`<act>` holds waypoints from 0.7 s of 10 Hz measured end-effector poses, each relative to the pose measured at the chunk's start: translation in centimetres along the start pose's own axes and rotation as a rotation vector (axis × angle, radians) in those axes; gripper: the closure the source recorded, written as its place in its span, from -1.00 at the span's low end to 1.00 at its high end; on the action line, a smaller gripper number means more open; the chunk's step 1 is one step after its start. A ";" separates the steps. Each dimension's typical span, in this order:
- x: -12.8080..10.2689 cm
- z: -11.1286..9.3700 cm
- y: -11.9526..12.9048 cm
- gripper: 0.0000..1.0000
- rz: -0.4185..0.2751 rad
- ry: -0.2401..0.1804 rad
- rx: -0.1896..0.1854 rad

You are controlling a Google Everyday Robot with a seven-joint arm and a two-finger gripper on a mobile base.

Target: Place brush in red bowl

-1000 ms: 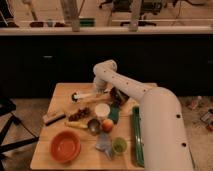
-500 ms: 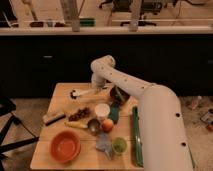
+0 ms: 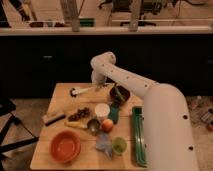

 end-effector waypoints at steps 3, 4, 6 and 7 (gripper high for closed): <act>0.6 -1.9 1.2 1.00 -0.012 -0.028 0.007; 0.8 -2.4 1.6 1.00 -0.019 -0.043 0.006; 0.9 -3.2 2.3 1.00 -0.041 -0.066 -0.001; 0.9 -3.5 2.9 1.00 -0.048 -0.080 -0.002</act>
